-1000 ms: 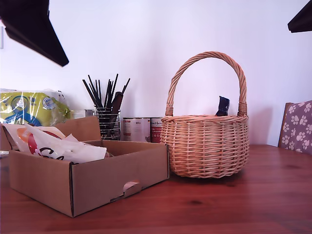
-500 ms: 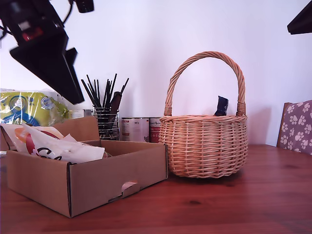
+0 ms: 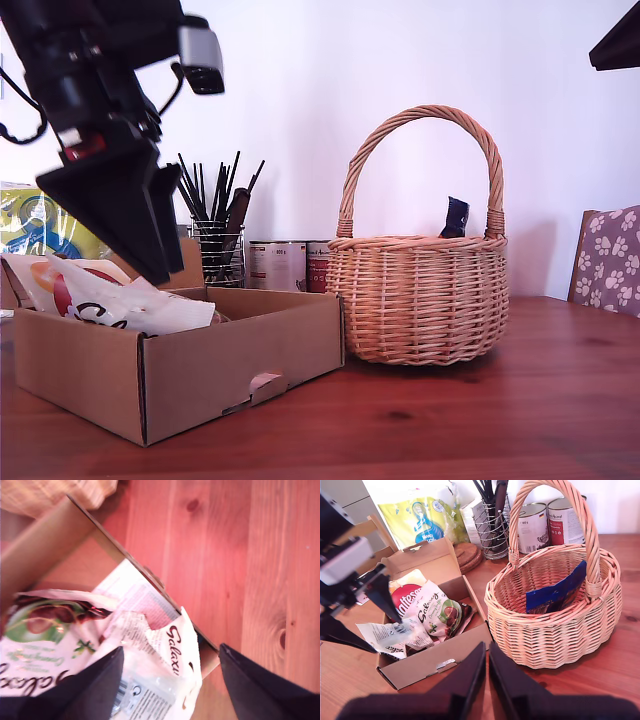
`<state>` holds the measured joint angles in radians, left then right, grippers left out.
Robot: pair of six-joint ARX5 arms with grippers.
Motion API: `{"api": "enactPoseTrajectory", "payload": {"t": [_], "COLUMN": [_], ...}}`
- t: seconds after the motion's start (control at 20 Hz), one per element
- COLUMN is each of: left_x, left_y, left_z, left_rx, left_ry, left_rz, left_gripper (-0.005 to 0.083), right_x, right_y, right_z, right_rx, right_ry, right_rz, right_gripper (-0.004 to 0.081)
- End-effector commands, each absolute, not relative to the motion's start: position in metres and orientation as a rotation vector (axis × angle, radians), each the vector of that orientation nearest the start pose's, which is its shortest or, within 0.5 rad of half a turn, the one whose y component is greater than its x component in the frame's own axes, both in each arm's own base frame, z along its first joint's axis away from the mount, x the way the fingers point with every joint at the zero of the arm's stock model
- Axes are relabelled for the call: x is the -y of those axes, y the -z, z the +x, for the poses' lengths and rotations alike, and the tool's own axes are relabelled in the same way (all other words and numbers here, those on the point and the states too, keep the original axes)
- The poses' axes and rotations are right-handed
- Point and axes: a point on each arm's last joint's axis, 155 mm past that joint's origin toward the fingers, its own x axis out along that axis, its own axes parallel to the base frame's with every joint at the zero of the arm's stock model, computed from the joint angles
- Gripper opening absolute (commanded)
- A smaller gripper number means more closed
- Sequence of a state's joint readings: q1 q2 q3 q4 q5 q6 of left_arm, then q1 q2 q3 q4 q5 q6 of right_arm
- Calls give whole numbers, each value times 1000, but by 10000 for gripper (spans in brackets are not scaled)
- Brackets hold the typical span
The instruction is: Move the bags of Easter eggs from the cardboard box on the left into the woven basket on the right side.
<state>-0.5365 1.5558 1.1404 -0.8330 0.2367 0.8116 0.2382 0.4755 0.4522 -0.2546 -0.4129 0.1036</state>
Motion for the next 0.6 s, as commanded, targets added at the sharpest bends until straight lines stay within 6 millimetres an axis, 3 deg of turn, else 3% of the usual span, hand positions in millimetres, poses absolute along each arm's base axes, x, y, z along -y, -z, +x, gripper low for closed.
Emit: {"api": "enactPoseTrajectory", "payload": {"t": [0.0, 0.35, 0.55], "left_x": [210, 202, 202], "left_y": [-76, -60, -48], "left_z": [270, 285, 285], "left_rx": [-969, -994, -1026], "left_ry": [1161, 1092, 1101], "left_rz": [860, 923, 920], "left_gripper": [625, 625, 625], "right_x": [-135, -135, -135], "right_y": [-214, -215, -214], "right_z": [233, 233, 233], "right_rx": [-309, -308, -308], "right_ry": [-643, -643, -643], "right_rz": [118, 118, 118], "right_gripper": [-12, -12, -12]}}
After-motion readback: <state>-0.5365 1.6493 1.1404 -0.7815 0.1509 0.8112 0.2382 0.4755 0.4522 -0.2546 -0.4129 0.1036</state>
